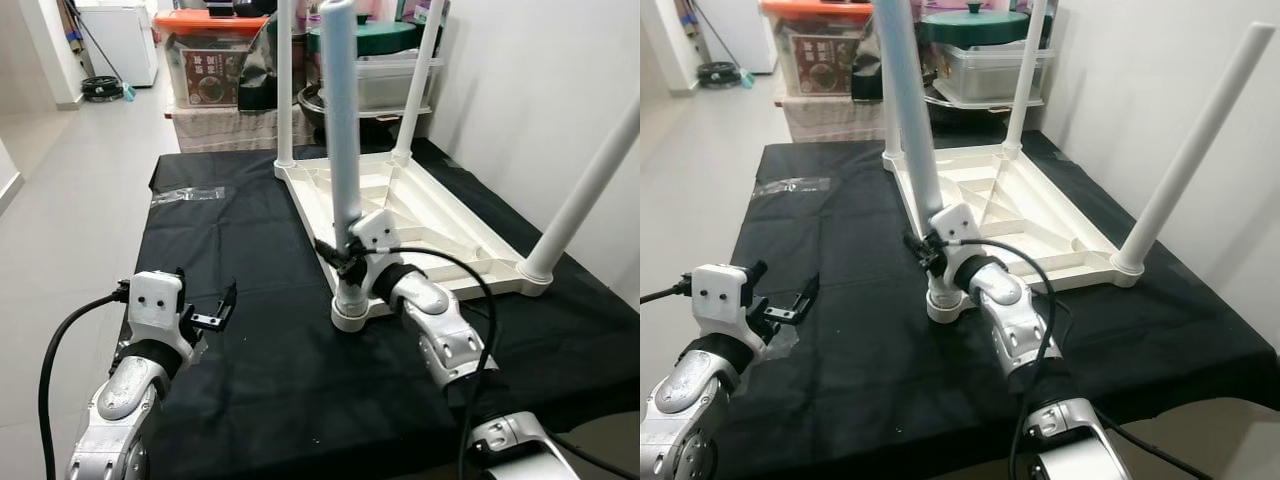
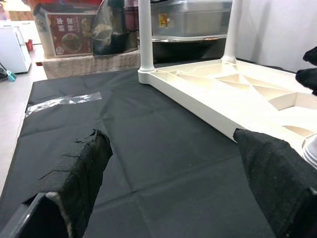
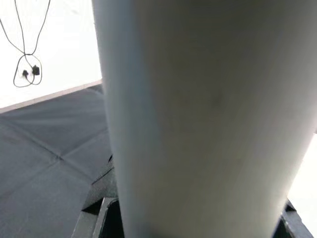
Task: Building children table
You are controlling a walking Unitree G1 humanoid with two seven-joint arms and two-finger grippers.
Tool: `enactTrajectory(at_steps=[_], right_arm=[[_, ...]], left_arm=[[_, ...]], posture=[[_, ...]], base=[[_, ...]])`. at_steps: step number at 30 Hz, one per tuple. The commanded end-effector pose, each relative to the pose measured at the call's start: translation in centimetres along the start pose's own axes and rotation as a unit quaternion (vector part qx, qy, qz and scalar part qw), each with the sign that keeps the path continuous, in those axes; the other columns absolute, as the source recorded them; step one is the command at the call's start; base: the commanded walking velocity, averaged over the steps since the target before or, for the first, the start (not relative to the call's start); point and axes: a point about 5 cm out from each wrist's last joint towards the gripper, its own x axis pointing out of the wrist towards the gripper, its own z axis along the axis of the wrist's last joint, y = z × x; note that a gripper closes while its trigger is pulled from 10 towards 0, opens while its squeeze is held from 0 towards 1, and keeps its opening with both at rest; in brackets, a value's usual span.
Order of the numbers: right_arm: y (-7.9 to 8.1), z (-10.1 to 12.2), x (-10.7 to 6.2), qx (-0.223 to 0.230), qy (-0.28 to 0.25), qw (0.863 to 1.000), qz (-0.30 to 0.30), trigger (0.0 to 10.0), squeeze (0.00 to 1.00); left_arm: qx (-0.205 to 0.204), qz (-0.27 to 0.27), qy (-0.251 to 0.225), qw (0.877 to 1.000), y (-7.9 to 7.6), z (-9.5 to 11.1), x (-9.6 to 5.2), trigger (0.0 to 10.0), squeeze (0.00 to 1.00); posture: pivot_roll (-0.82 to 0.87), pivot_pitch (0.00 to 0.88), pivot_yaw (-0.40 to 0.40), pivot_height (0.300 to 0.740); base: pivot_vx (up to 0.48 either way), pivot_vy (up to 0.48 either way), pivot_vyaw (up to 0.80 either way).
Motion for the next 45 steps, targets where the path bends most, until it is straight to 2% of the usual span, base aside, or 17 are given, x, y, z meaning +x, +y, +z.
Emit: enactTrajectory(at_steps=[1, 6, 7, 8, 10, 13, 17, 18, 22, 24, 29, 31, 32, 36, 39, 41, 45], right_arm=[[1.1, -1.5, -0.2, 0.014, 0.028, 0.999, 0.022, 10.0, 0.00], [0.8, -2.1, -0.6, 0.049, 0.043, 0.998, 0.016, 10.0, 0.00], [0.2, -2.9, -1.3, 0.111, 0.053, 0.992, 0.000, 10.0, 0.00], [0.2, -2.9, -1.3, 0.111, 0.053, 0.992, 0.000, 10.0, 0.00], [-0.3, -3.4, -2.0, 0.156, 0.052, 0.986, -0.001, 10.0, 0.00], [-0.4, -3.7, -2.5, 0.171, 0.050, 0.984, 0.008, 10.0, 0.00], [-0.3, -3.8, -2.7, 0.175, 0.048, 0.983, 0.020, 10.0, 0.00], [0.2, -3.6, -2.7, 0.162, 0.044, 0.984, 0.052, 10.0, 0.00], [0.7, -3.3, -2.6, 0.145, 0.043, 0.986, 0.076, 10.0, 0.00], [1.6, -3.0, -2.4, 0.128, 0.041, 0.985, 0.108, 10.0, 0.00], [2.7, -2.6, -2.5, 0.119, 0.036, 0.981, 0.151, 10.0, 0.00], [2.7, -2.6, -2.5, 0.119, 0.036, 0.981, 0.151, 10.0, 0.00], [3.3, -2.5, -2.7, 0.119, 0.033, 0.977, 0.175, 10.0, 0.00], [4.2, -2.4, -3.2, 0.122, 0.026, 0.967, 0.221, 10.0, 0.00], [4.3, -2.4, -3.3, 0.127, 0.023, 0.964, 0.232, 10.0, 0.00], [4.0, -2.3, -3.3, 0.149, 0.009, 0.958, 0.244, 10.0, 0.00], [3.9, -2.3, -3.3, 0.165, -0.001, 0.954, 0.250, 10.0, 0.00]], left_arm=[[0.009, 0.004, 0.003, 1.000, 0.3, -0.1, 0.1, 10.0, 0.00], [0.008, 0.006, 0.006, 1.000, 0.5, -0.2, -0.1, 10.0, 0.00], [0.006, 0.007, 0.009, 1.000, 0.6, -0.4, -0.1, 10.0, 0.00], [0.006, 0.007, 0.009, 1.000, 0.6, -0.4, -0.1, 10.0, 0.00], [0.003, 0.008, 0.011, 1.000, 0.6, -0.4, 0.0, 10.0, 0.00], [0.002, 0.009, 0.013, 1.000, 0.6, -0.5, 0.0, 10.0, 0.00], [0.001, 0.009, 0.014, 1.000, 0.7, -0.5, 0.0, 10.0, 0.00], [0.002, 0.011, 0.016, 1.000, 0.8, -0.6, 0.0, 10.0, 0.00], [0.002, 0.013, 0.016, 1.000, 0.8, -0.6, -0.1, 10.0, 0.00], [0.003, 0.016, 0.016, 1.000, 1.0, -0.6, -0.2, 10.0, 0.00], [0.002, 0.019, 0.017, 1.000, 1.1, -0.6, -0.3, 10.0, 0.00], [0.002, 0.019, 0.017, 1.000, 1.1, -0.6, -0.3, 10.0, 0.00], [0.001, 0.019, 0.017, 1.000, 1.1, -0.6, -0.3, 10.0, 0.00], [0.000, 0.019, 0.018, 1.000, 1.1, -0.6, -0.3, 10.0, 0.00], [0.000, 0.019, 0.018, 1.000, 1.1, -0.6, -0.3, 10.0, 0.00], [-0.003, 0.020, 0.020, 1.000, 1.2, -0.7, -0.4, 10.0, 0.00], [-0.004, 0.021, 0.022, 1.000, 1.2, -0.8, -0.5, 10.0, 0.00]], posture=[[0.06, 0.000, -0.062, 0.740], [0.06, 0.000, -0.061, 0.740], [0.06, 0.000, -0.060, 0.740], [0.06, 0.000, -0.060, 0.740], [0.06, 0.000, -0.059, 0.740], [0.05, 0.000, -0.060, 0.740], [0.05, 0.000, -0.062, 0.740], [0.06, 0.000, -0.066, 0.740], [0.06, 0.000, -0.071, 0.740], [0.07, 0.000, -0.073, 0.740], [0.07, 0.000, -0.075, 0.740], [0.07, 0.000, -0.075, 0.740], [0.07, 0.000, -0.075, 0.740], [0.07, 0.000, -0.076, 0.740], [0.07, 0.000, -0.079, 0.740], [0.08, 0.000, -0.085, 0.740], [0.08, 0.000, -0.088, 0.740]], base=[[0.000, 0.000, 0.00], [0.000, 0.000, 0.00], [0.000, 0.000, 0.00], [0.000, 0.000, 0.00], [0.000, 0.000, 0.00], [0.000, 0.000, 0.00], [0.000, 0.000, 0.00], [0.000, 0.000, 0.00], [0.000, 0.000, 0.00], [0.000, 0.000, 0.00], [0.000, 0.000, 0.00], [0.000, 0.000, 0.00], [0.000, 0.000, 0.00], [0.000, 0.000, 0.00], [0.000, 0.000, 0.00], [0.000, 0.000, 0.00], [0.000, 0.000, 0.00]])
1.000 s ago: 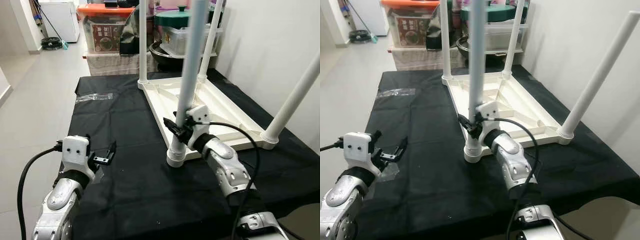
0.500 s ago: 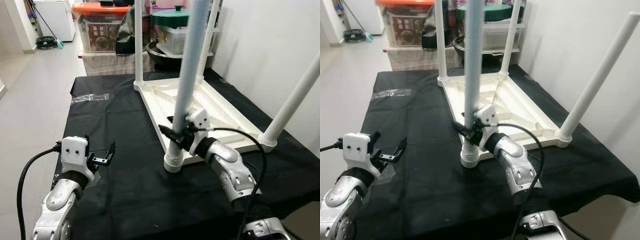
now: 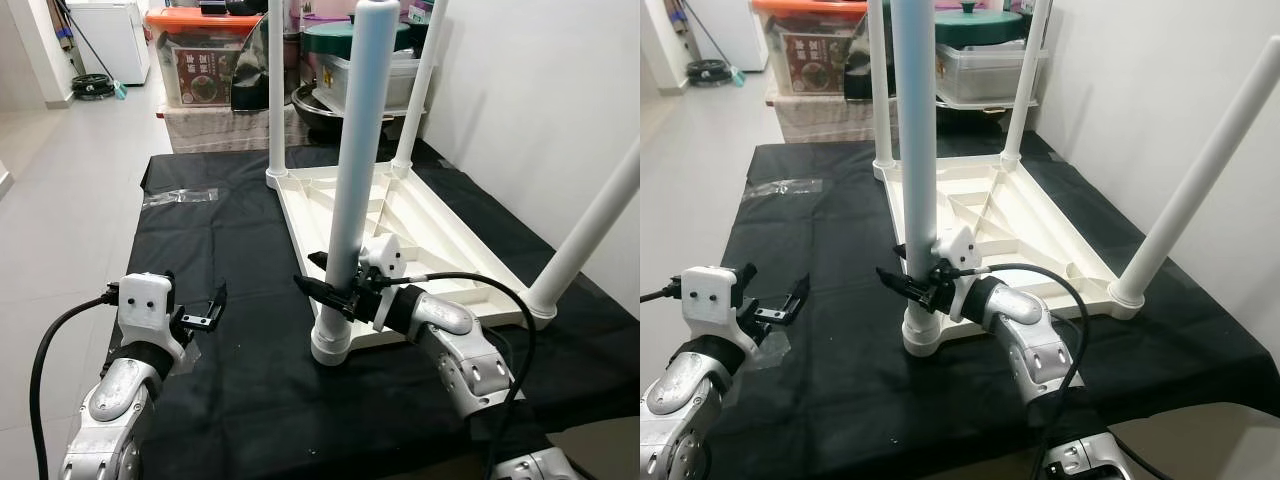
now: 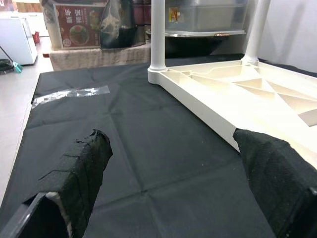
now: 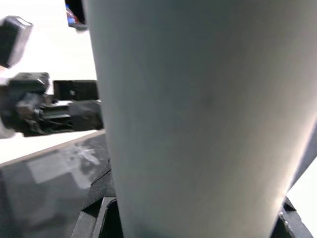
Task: Building children table
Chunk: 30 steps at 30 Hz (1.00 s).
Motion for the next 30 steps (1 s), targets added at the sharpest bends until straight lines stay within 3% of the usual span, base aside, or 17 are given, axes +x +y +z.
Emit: enactTrajectory(at_steps=[1, 10, 12, 14, 19, 20, 25, 28, 29, 30], right_arm=[[1.5, -2.8, 0.3, 0.067, 0.036, 0.996, 0.045, 10.0, 0.00], [1.7, -3.1, 0.5, 0.070, 0.045, 0.994, 0.070, 10.0, 0.00], [1.3, -3.1, 0.8, 0.073, 0.045, 0.995, 0.048, 10.0, 0.00], [0.2, -4.3, 0.9, 0.076, 0.080, 0.993, -0.037, 10.0, 0.00], [-0.4, -5.1, 0.7, 0.083, 0.098, 0.987, -0.095, 10.0, 0.00], [-0.7, -5.4, 0.5, 0.084, 0.101, 0.982, -0.138, 10.0, 0.00], [-1.3, -5.6, 0.0, 0.085, 0.098, 0.968, -0.216, 10.0, 0.00], [-2.6, -6.1, -1.9, 0.069, 0.089, 0.935, -0.335, 10.0, 0.00], [-2.6, -6.1, -1.9, 0.069, 0.089, 0.935, -0.335, 10.0, 0.00], [-3.2, -6.3, -2.7, 0.067, 0.097, 0.919, -0.376, 10.0, 0.00]], left_arm=[[-0.002, 0.001, 0.012, 1.000, 0.2, -0.4, -0.2, 10.0, 0.00], [-0.003, 0.000, 0.013, 1.000, 0.2, -0.4, -0.1, 10.0, 0.00], [-0.003, 0.000, 0.014, 1.000, 0.3, -0.4, -0.1, 10.0, 0.00], [-0.003, 0.000, 0.014, 1.000, 0.2, -0.5, -0.1, 10.0, 0.00], [-0.004, 0.000, 0.015, 1.000, 0.1, -0.6, -0.1, 10.0, 0.00], [-0.004, -0.001, 0.015, 1.000, 0.1, -0.6, -0.1, 10.0, 0.00], [-0.004, 0.000, 0.016, 1.000, 0.2, -0.7, -0.1, 10.0, 0.00], [-0.003, 0.002, 0.016, 1.000, 0.4, -0.8, -0.1, 10.0, 0.00], [-0.003, 0.002, 0.016, 1.000, 0.4, -0.8, -0.1, 10.0, 0.00], [-0.003, 0.002, 0.016, 1.000, 0.4, -0.8, -0.1, 10.0, 0.00]], posture=[[0.08, 0.000, -0.088, 0.740], [0.08, 0.000, -0.089, 0.740], [0.08, 0.000, -0.090, 0.740], [0.08, 0.000, -0.090, 0.740], [0.07, 0.000, -0.088, 0.740], [0.07, 0.000, -0.087, 0.740], [0.06, 0.000, -0.083, 0.740], [0.06, 0.000, -0.077, 0.740], [0.06, 0.000, -0.077, 0.740], [0.06, 0.000, -0.075, 0.740]], base=[[0.000, 0.000, 0.00], [0.000, 0.000, 0.00], [0.000, 0.000, 0.00], [0.000, 0.000, 0.00], [0.000, 0.000, 0.00], [0.000, 0.000, 0.00], [0.000, 0.000, 0.00], [0.000, 0.000, 0.00], [0.000, 0.000, 0.00], [0.000, 0.000, 0.00]])
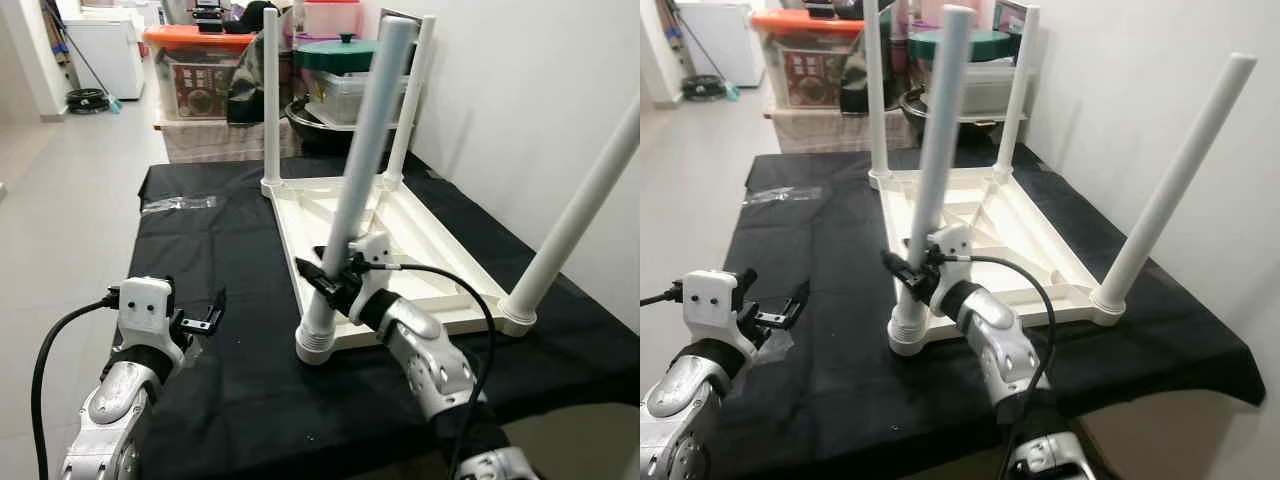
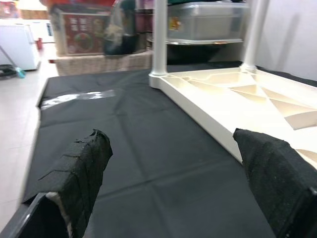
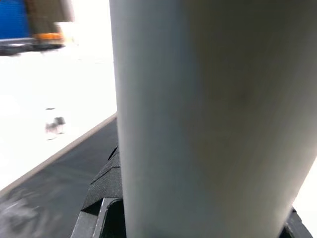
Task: Building children table
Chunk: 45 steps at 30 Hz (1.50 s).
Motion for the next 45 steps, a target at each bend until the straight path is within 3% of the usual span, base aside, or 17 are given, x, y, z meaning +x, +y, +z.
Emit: enactTrajectory(at_steps=[1, 6, 9, 14, 23, 25, 26, 29, 32, 34, 35, 36, 41, 45], right_arm=[[-4.2, -3.4, -2.4, -0.027, 0.088, 0.984, -0.150, 10.0, 0.00], [-5.0, -3.0, -2.7, -0.063, 0.092, 0.971, -0.211, 10.0, 0.00], [-4.1, -2.4, -2.2, -0.086, 0.087, 0.968, -0.220, 10.0, 0.00], [-3.7, -2.6, -2.0, -0.086, 0.091, 0.967, -0.220, 10.0, 0.00], [-4.5, -3.5, -2.4, 0.003, 0.083, 0.958, -0.276, 10.0, 0.00], [-4.5, -3.5, -2.4, 0.003, 0.083, 0.958, -0.276, 10.0, 0.00], [-4.4, -3.3, -2.4, 0.026, 0.067, 0.960, -0.269, 10.0, 0.00], [-3.1, -2.6, -2.1, 0.044, 0.032, 0.979, -0.199, 10.0, 0.00], [-2.5, -2.4, -1.9, 0.047, 0.024, 0.984, -0.173, 10.0, 0.00], [-1.1, -2.1, -1.6, 0.029, 0.020, 0.995, -0.097, 10.0, 0.00], [-1.1, -2.1, -1.6, 0.029, 0.020, 0.995, -0.097, 10.0, 0.00], [0.2, -2.1, -1.5, 0.003, 0.019, 0.999, -0.030, 10.0, 0.00], [2.3, -2.4, -1.6, -0.049, 0.037, 0.990, 0.127, 10.0, 0.00], [2.6, -2.6, -1.8, -0.063, 0.055, 0.979, 0.188, 10.0, 0.00]], left_arm=[[0.000, 0.002, 0.007, 1.000, 0.3, -0.4, -0.1, 10.0, 0.00], [0.000, 0.003, 0.006, 1.000, 0.4, -0.4, 0.0, 10.0, 0.00], [0.000, 0.005, 0.006, 1.000, 0.3, -0.4, -0.1, 10.0, 0.00], [-0.001, 0.005, 0.007, 1.000, 0.3, -0.4, -0.1, 10.0, 0.00], [-0.001, 0.011, 0.010, 1.000, 0.6, -0.6, -0.3, 10.0, 0.00], [-0.001, 0.011, 0.010, 1.000, 0.6, -0.6, -0.3, 10.0, 0.00], [-0.002, 0.010, 0.011, 1.000, 0.5, -0.6, -0.2, 10.0, 0.00], [-0.003, 0.007, 0.012, 1.000, 0.4, -0.7, -0.1, 10.0, 0.00], [-0.003, 0.007, 0.012, 1.000, 0.3, -0.7, -0.1, 10.0, 0.00], [-0.002, 0.007, 0.012, 1.000, 0.4, -0.7, 0.0, 10.0, 0.00], [-0.002, 0.007, 0.012, 1.000, 0.4, -0.7, 0.0, 10.0, 0.00], [-0.002, 0.007, 0.011, 1.000, 0.4, -0.7, 0.0, 10.0, 0.00], [-0.003, 0.009, 0.012, 1.000, 0.4, -0.7, -0.1, 10.0, 0.00], [-0.003, 0.012, 0.011, 1.000, 0.5, -0.7, -0.2, 10.0, 0.00]], posture=[[0.06, 0.000, -0.075, 0.740], [0.05, 0.000, -0.076, 0.740], [0.06, 0.000, -0.081, 0.740], [0.06, 0.000, -0.084, 0.740], [0.06, 0.000, -0.082, 0.740], [0.06, 0.000, -0.082, 0.740], [0.06, 0.000, -0.082, 0.740], [0.05, 0.000, -0.075, 0.740], [0.05, 0.000, -0.075, 0.740], [0.05, 0.000, -0.079, 0.740], [0.05, 0.000, -0.079, 0.740], [0.06, 0.000, -0.083, 0.740], [0.07, 0.000, -0.095, 0.740], [0.07, 0.000, -0.098, 0.740]], base=[[0.000, 0.000, 0.00], [0.000, 0.000, 0.00], [0.000, 0.000, 0.00], [0.000, 0.000, 0.00], [0.000, 0.000, 0.00], [0.000, 0.000, 0.00], [0.000, 0.000, 0.00], [0.000, 0.000, 0.00], [0.000, 0.000, 0.00], [0.000, 0.000, 0.00], [0.000, 0.000, 0.00], [0.000, 0.000, 0.00], [0.000, 0.000, 0.00], [0.000, 0.000, 0.00]])
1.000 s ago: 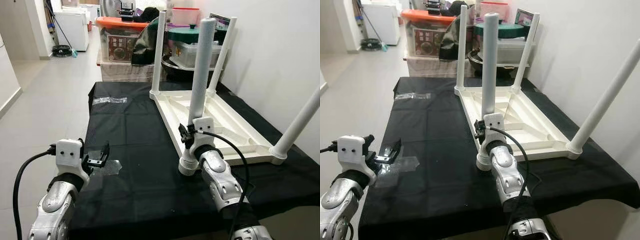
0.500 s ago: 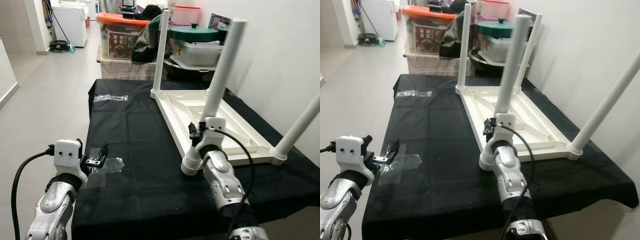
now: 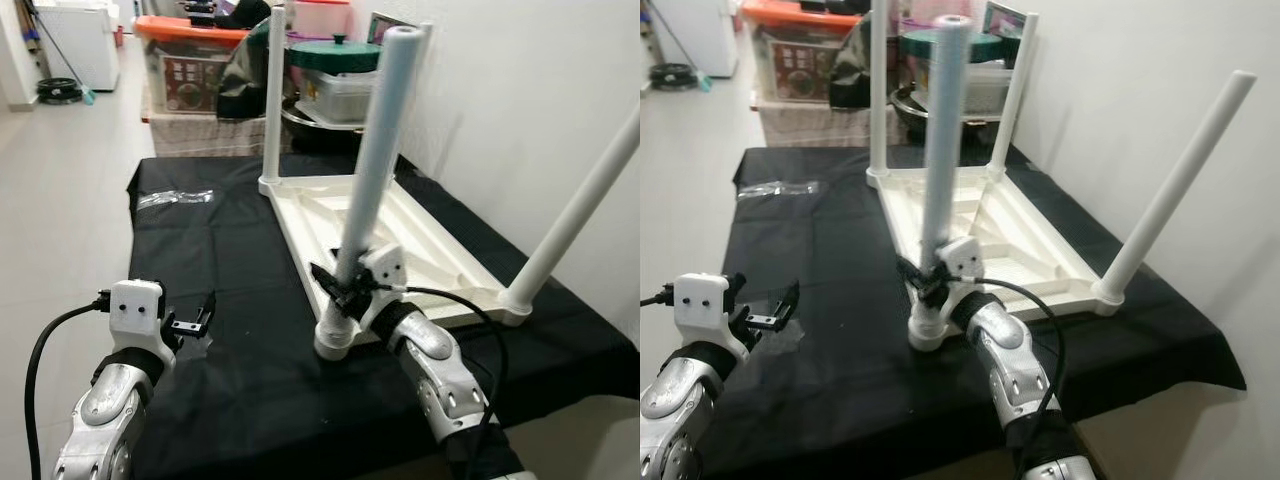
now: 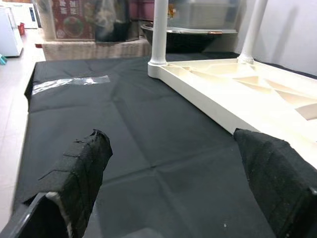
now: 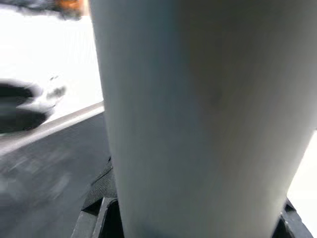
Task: Building children table
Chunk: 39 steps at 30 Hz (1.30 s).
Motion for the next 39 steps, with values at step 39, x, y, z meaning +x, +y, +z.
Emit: enactTrajectory(at_steps=[39], right_arm=[[0.9, -3.5, -0.7, 0.064, 0.100, 0.949, 0.292, 10.0, 0.00]], left_arm=[[-0.006, 0.016, 0.013, 1.000, 0.1, -0.7, -1.2, 10.0, 0.00]], posture=[[0.11, 0.000, -0.146, 0.740]], base=[[0.000, 0.000, 0.00]])
